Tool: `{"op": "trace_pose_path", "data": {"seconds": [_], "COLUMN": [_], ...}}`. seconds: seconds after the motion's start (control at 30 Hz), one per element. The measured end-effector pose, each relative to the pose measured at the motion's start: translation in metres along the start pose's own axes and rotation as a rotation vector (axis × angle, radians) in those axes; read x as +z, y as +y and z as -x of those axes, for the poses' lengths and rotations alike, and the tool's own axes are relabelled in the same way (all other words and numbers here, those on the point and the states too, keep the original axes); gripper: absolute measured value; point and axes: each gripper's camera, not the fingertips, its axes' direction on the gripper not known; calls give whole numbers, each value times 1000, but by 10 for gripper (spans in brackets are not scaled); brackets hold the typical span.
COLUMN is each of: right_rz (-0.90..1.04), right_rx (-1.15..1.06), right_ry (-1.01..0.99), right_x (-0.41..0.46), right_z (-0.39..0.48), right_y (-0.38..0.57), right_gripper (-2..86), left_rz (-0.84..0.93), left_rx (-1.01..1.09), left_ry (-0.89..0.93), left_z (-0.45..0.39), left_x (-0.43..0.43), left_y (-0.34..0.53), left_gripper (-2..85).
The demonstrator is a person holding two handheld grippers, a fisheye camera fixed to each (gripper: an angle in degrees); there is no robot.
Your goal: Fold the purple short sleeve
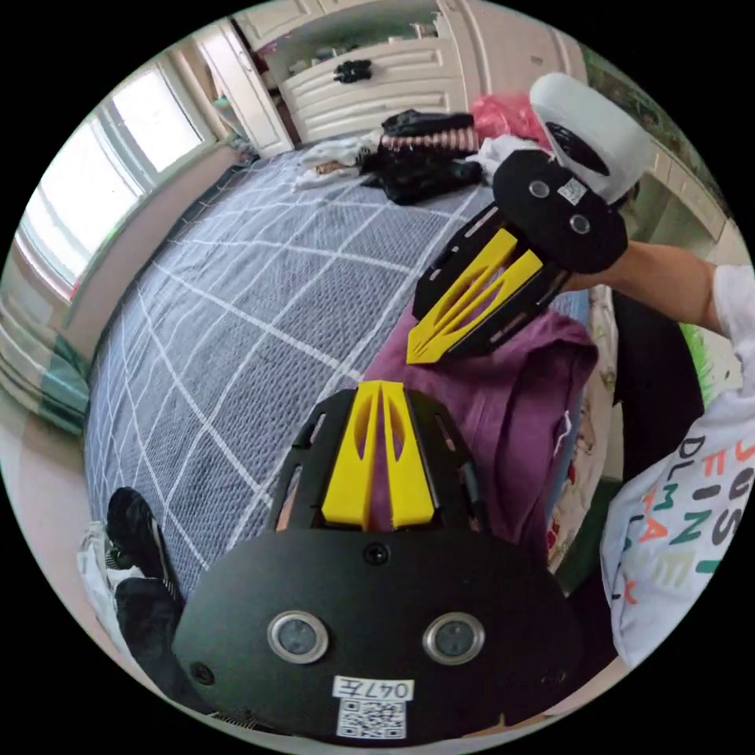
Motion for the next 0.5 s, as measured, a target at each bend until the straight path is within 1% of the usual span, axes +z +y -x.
{"op": "trace_pose_path", "data": {"seconds": [0.03,0.07,0.1,0.17,0.23,0.3,0.33,0.37,0.4,0.43,0.47,0.5], "right_rz": [60,3,-17,-80,-139,-117,-96,-81,-70,-26,26,39], "right_rx": [4,49,71,139,192,229,251,274,283,291,308,327], "right_ry": [-10,-40,-56,-110,-43,-6,-12,-34,-51,-93,-134,-145], "right_x": [24,32,30,4,-26,-44,-47,-45,-40,-28,-16,-14], "right_z": [2,-2,-5,-23,-30,-35,-35,-34,-33,-30,-27,-26], "right_y": [3,12,16,31,52,74,88,101,106,114,120,123], "right_gripper": [-7,-7,-7,-5,-2,4,15,32,44,67,88,92], "left_rz": [35,45,-16,-52,-81,-26,-13,-20,-53,-74,-115,-138], "left_rx": [-4,-17,-8,-66,-153,-289,-325,-409,-509,-554,-641,-708], "left_ry": [4,-7,-16,-1,-16,-62,-69,-66,-34,-12,25,48], "left_z": [-2,-4,-6,2,11,17,17,15,13,12,12,12], "left_x": [11,25,19,0,-24,-45,-49,-54,-57,-58,-58,-56], "left_y": [0,4,12,22,41,72,80,97,115,123,138,150], "left_gripper": [-7,-8,-8,-8,-8,-7,-6,-4,0,8,22,46]}}
